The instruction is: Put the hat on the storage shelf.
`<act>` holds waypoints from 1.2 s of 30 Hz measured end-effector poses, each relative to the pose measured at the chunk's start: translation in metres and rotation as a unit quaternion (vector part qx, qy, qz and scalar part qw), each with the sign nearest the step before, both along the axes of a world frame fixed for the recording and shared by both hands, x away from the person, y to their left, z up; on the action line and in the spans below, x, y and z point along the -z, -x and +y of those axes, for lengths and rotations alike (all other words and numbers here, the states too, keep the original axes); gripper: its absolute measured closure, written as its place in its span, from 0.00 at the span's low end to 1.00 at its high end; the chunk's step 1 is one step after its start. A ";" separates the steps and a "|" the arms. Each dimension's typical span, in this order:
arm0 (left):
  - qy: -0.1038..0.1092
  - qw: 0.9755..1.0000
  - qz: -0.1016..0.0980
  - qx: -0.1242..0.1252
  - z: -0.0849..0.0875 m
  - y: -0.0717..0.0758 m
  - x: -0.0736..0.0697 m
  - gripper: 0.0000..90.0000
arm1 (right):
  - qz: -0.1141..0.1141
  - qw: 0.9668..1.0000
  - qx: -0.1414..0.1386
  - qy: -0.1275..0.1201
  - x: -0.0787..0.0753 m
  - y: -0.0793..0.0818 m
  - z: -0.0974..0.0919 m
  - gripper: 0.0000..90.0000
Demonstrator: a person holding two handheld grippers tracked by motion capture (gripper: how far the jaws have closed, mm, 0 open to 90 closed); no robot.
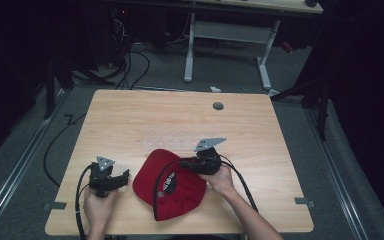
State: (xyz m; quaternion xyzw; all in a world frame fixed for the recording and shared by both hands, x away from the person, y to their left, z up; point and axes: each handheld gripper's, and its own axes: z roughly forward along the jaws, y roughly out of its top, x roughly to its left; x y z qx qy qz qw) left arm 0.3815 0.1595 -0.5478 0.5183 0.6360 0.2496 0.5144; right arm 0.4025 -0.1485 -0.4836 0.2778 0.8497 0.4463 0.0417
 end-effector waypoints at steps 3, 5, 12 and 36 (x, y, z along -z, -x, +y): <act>-0.001 1.000 0.000 0.001 0.000 0.000 0.000 0.27 | -0.001 1.000 0.000 0.001 -0.003 0.003 0.000 0.90; -0.002 1.000 0.000 0.005 0.000 0.000 0.000 0.27 | -0.002 1.000 0.006 -0.003 -0.009 0.008 -0.003 0.90; -0.002 1.000 0.000 0.007 -0.001 0.001 0.000 0.27 | -0.007 0.999 0.028 -0.014 -0.022 0.019 -0.019 0.91; -0.002 1.000 0.001 0.013 -0.002 0.004 -0.001 0.28 | -0.015 0.993 0.111 -0.025 -0.054 0.041 -0.078 0.91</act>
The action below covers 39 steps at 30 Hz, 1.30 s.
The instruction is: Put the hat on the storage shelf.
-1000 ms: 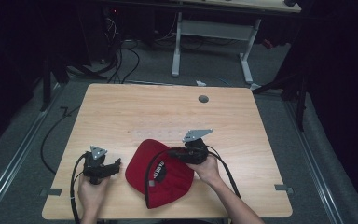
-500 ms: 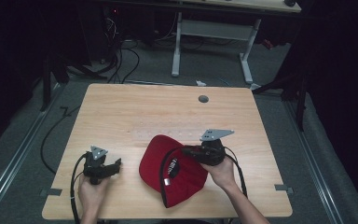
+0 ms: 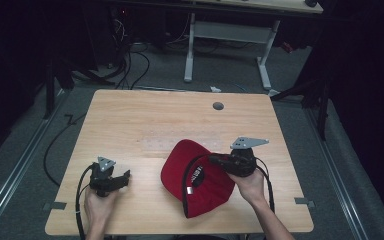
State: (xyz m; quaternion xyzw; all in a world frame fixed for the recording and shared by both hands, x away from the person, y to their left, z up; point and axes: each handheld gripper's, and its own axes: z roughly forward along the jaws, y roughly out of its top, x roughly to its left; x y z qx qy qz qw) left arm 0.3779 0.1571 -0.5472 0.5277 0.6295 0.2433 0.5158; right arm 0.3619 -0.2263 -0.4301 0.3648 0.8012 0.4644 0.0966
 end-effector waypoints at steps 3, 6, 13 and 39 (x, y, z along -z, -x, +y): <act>0.000 1.000 -0.006 0.017 -0.004 0.006 -0.002 0.29 | 0.002 1.000 0.015 -0.005 -0.002 0.002 -0.008 0.91; 0.002 1.000 -0.009 0.027 -0.008 0.010 -0.004 0.29 | 0.005 1.000 0.022 -0.008 -0.002 0.002 -0.012 0.91; 0.017 0.994 -0.039 0.103 -0.039 0.035 -0.020 0.29 | 0.013 0.999 0.041 -0.013 -0.002 0.004 -0.022 0.91; -0.011 0.968 -0.058 0.243 -0.127 0.069 -0.035 0.21 | 0.014 0.998 0.044 -0.033 -0.016 0.004 -0.023 0.91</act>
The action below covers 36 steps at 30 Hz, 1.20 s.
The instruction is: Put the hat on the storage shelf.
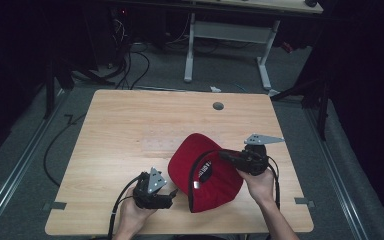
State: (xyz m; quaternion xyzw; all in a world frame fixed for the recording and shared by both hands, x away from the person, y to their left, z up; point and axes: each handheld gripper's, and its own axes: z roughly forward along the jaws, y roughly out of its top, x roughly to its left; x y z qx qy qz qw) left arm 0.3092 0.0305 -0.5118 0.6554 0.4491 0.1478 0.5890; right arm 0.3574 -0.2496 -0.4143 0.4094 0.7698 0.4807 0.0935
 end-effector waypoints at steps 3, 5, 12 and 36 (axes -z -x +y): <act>0.002 1.000 -0.003 0.001 -0.006 -0.001 0.000 0.21 | -0.001 1.000 0.000 -0.002 -0.003 0.000 0.001 0.91; 0.001 1.000 -0.003 0.000 -0.008 -0.002 0.000 0.20 | -0.002 1.000 0.000 -0.005 -0.005 0.000 0.002 0.91; 0.012 1.000 -0.011 -0.001 -0.014 -0.002 -0.004 0.18 | 0.005 1.000 0.001 -0.008 -0.006 -0.001 0.007 0.90; 0.005 0.997 -0.073 -0.002 -0.006 0.014 -0.033 0.18 | 0.037 0.997 -0.007 0.066 -0.005 0.008 0.016 0.90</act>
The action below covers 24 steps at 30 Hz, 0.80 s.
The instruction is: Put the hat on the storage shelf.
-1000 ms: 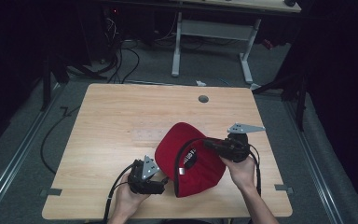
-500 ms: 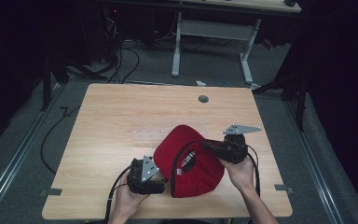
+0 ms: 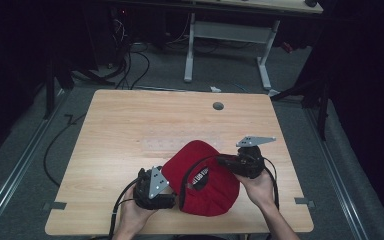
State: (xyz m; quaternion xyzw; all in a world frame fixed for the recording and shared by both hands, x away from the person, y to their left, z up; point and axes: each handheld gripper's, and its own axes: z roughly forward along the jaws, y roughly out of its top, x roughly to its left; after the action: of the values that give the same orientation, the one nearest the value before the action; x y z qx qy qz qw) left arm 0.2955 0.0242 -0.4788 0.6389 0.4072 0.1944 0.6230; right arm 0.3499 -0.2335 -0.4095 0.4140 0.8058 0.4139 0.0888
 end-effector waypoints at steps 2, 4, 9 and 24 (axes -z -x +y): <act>-0.011 1.000 -0.003 -0.001 -0.001 0.001 -0.001 0.18 | 0.002 1.000 -0.003 0.007 0.001 0.001 0.003 0.90; -0.013 1.000 -0.001 -0.001 -0.001 0.001 -0.001 0.19 | 0.008 1.000 -0.002 0.005 0.002 0.000 0.002 0.90; -0.027 1.000 0.001 -0.006 -0.002 0.000 0.001 0.22 | 0.015 1.000 -0.005 0.008 0.004 0.001 0.003 0.89; -0.053 0.997 0.024 0.043 -0.002 0.004 -0.003 0.53 | 0.048 0.998 -0.031 -0.012 0.016 0.001 0.008 0.88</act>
State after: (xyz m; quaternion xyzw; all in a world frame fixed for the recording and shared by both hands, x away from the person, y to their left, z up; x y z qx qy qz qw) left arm 0.2916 0.0226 -0.4760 0.6923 0.3834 0.1734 0.5862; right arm 0.3487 -0.2258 -0.4257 0.4094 0.8164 0.4060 0.0321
